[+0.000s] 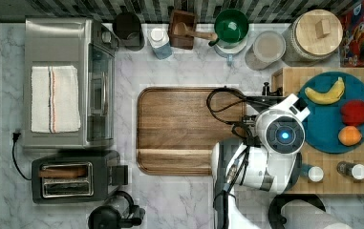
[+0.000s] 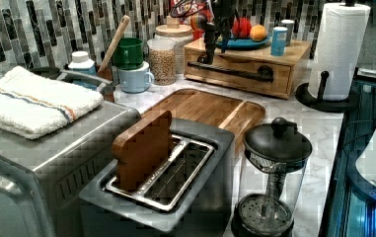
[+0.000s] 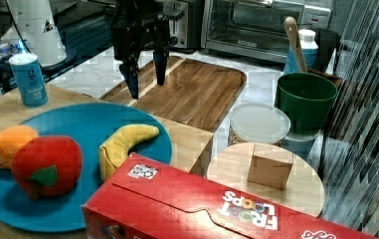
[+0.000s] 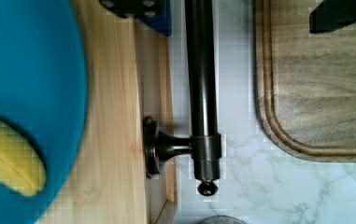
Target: Open the drawer.
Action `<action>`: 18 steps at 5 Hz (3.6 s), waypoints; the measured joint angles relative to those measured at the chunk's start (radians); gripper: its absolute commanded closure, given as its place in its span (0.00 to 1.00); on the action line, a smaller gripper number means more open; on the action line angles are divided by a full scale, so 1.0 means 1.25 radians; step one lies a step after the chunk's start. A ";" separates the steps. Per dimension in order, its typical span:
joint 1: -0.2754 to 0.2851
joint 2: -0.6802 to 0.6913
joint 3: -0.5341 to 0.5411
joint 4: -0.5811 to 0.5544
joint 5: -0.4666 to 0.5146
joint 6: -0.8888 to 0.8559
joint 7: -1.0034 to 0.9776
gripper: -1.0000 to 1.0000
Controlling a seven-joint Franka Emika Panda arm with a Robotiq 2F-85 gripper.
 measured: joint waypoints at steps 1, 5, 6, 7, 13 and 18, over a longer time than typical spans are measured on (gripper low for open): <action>-0.018 0.013 0.000 -0.017 0.000 0.007 0.000 0.00; -0.044 0.042 0.007 -0.088 -0.056 0.116 0.000 0.00; -0.044 0.044 0.009 -0.098 -0.064 0.116 0.002 0.00; -0.042 0.048 0.011 -0.105 -0.060 0.116 0.005 0.00; 0.007 0.125 0.000 -0.047 -0.169 0.166 0.479 0.00; 0.097 0.069 0.227 -0.089 -0.095 0.116 0.515 0.00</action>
